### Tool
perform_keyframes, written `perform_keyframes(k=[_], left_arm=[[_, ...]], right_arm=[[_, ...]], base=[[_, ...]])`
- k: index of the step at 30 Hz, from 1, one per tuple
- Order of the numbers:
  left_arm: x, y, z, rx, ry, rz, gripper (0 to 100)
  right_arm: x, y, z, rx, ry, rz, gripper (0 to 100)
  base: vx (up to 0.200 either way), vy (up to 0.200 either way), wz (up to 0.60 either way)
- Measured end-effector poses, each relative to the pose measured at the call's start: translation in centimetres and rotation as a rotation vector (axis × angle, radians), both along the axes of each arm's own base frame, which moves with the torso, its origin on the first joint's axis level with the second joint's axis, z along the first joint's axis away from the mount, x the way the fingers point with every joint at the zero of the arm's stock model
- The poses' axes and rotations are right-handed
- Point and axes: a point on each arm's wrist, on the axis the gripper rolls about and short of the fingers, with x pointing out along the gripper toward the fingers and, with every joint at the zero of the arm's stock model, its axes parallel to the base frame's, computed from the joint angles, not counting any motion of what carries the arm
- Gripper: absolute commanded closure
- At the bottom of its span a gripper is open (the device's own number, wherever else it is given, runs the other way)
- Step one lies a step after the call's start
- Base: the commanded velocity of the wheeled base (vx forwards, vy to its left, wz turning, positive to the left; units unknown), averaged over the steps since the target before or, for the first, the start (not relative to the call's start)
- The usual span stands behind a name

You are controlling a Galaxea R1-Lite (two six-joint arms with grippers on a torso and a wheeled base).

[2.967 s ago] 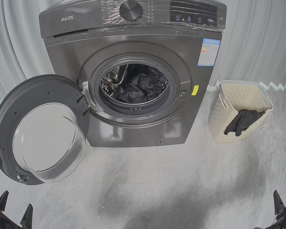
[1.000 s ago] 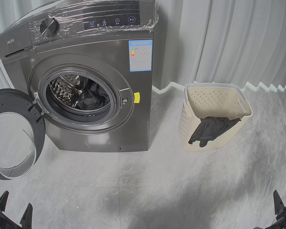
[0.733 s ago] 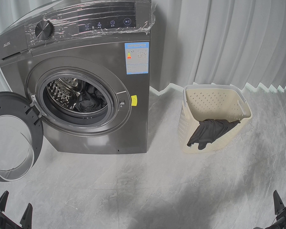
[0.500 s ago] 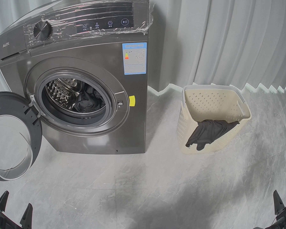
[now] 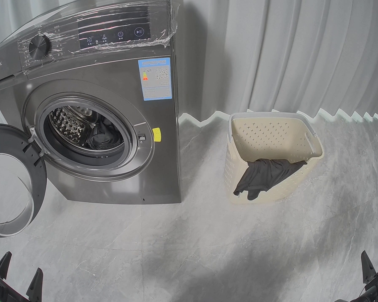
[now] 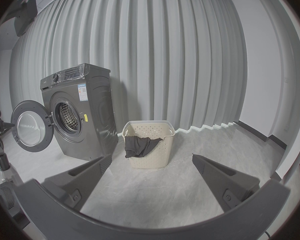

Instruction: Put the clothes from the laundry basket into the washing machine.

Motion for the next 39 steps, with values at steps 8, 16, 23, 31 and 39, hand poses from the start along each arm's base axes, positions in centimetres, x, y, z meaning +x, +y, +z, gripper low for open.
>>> perform_keyframes(k=[8,16,23,31,39], left_arm=[[0.00,0.00,0.00,-0.001,0.000,0.002,0],[0.00,0.01,0.00,-0.001,0.000,0.006,0],[0.00,0.01,0.00,-0.001,0.000,0.006,0],[0.00,0.01,0.00,-0.001,0.000,0.007,0],[0.00,0.01,0.00,-0.001,0.000,0.007,0]], right_arm=[[0.00,0.00,0.00,0.000,0.000,0.000,0],[0.00,0.00,0.00,0.000,0.000,0.000,0],[0.00,0.00,0.01,0.000,0.000,0.000,0],[0.01,0.00,0.00,0.000,0.001,0.001,0],[0.01,0.00,0.00,0.000,0.001,0.000,0]], base=[[0.075,0.000,0.00],[0.200,0.000,0.00],[0.029,-0.029,0.00],[0.000,-0.200,0.00],[0.000,-0.200,0.00]])
